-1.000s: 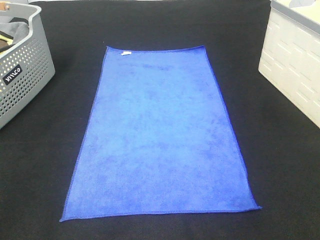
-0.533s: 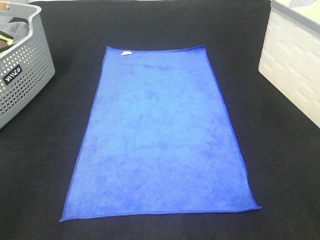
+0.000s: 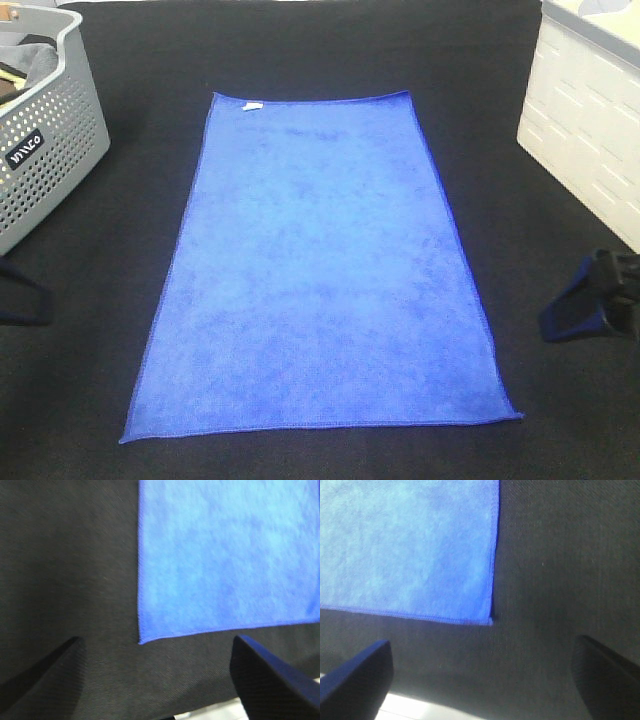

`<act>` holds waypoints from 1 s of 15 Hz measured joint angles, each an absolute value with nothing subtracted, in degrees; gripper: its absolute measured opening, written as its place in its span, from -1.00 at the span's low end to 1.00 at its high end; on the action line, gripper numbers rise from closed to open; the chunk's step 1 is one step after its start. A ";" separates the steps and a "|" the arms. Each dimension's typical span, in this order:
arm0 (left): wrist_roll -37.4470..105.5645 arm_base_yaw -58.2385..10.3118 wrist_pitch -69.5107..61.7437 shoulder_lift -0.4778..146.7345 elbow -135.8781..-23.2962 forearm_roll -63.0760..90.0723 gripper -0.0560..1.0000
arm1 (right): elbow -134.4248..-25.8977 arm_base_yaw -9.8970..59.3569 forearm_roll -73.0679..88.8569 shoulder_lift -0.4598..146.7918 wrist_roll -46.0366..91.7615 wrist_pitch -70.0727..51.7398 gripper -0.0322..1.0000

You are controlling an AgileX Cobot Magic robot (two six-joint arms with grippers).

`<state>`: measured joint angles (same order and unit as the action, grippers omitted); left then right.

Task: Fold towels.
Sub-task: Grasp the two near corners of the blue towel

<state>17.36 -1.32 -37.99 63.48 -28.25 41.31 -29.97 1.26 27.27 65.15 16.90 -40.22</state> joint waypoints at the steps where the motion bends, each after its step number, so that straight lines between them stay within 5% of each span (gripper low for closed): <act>1: 21.43 -1.32 -37.30 67.15 -28.25 44.98 0.53 | -29.97 1.26 28.42 67.78 18.16 -38.39 0.82; 9: 42.06 -1.32 -31.91 87.38 -28.30 62.22 0.53 | -30.02 1.38 39.59 82.68 27.44 -29.51 0.79; 15: 55.00 -5.21 -29.79 97.98 -28.42 76.09 0.53 | -30.14 8.42 44.81 92.30 32.54 -22.46 0.69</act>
